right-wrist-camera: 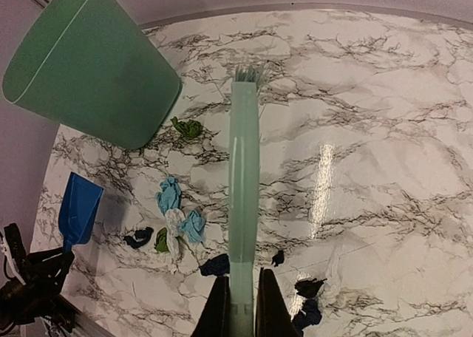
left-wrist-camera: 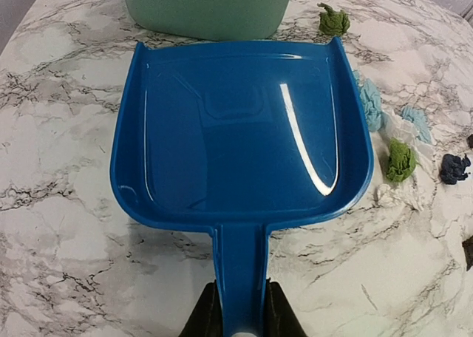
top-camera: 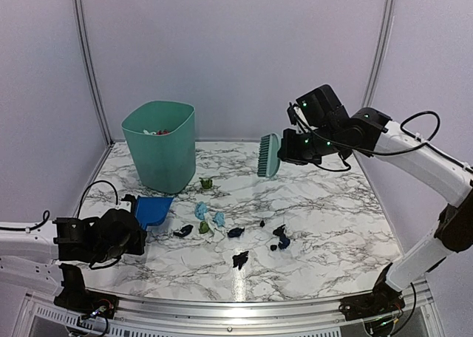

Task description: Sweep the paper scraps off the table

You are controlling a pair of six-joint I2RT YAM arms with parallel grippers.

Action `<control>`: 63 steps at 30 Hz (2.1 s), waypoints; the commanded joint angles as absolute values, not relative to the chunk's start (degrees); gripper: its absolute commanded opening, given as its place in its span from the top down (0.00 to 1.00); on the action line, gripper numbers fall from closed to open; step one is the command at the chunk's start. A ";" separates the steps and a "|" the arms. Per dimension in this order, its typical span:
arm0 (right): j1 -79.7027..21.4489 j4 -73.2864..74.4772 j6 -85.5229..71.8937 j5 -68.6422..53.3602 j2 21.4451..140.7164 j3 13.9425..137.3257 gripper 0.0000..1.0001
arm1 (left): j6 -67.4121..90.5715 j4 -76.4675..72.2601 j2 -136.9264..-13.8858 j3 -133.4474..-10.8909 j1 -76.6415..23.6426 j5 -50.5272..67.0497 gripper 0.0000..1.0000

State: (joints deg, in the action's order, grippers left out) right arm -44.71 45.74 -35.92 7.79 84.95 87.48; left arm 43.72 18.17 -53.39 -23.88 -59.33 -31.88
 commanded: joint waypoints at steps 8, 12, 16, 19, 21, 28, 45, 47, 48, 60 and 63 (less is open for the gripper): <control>-44.34 31.26 -48.50 0.98 94.68 94.50 1.00 | 41.77 36.20 -48.77 -37.05 -59.59 -26.34 0.91; -44.35 25.84 -57.07 -1.29 101.16 96.95 1.00 | 38.56 40.53 -49.73 -42.94 -59.53 -26.85 0.92; -43.99 21.87 -63.53 -3.41 106.75 99.60 1.00 | 33.56 42.68 -48.92 -47.55 -59.57 -25.30 0.96; -43.48 18.22 -66.65 -6.33 110.96 101.70 1.00 | 31.69 43.96 -47.88 -49.61 -59.51 -24.64 0.97; -43.07 17.04 -69.12 -8.07 113.94 103.41 1.00 | 30.61 44.08 -47.33 -50.48 -59.50 -23.24 0.97; -42.06 18.65 -73.20 -10.03 123.21 110.27 1.00 | 27.10 45.90 -49.25 -54.07 -59.50 -19.78 0.97; -39.38 22.66 -68.41 -11.55 114.44 92.73 1.00 | 26.28 47.19 -49.93 -54.41 -59.50 -16.22 1.00; -39.23 23.59 -67.85 -11.08 110.19 88.91 1.00 | 25.92 47.13 -50.66 -54.49 -59.50 -15.70 1.00; -39.21 24.01 -67.63 -10.83 108.35 86.94 1.00 | 25.74 47.07 -51.11 -54.50 -59.50 -15.27 1.00; -39.06 34.47 -59.39 -9.11 88.93 74.74 1.00 | 20.73 41.27 -58.08 -53.65 -59.59 -8.73 1.00; -38.97 34.58 -52.07 -9.21 86.20 77.45 1.00 | 19.64 41.09 -59.79 -54.49 -59.80 -6.73 1.00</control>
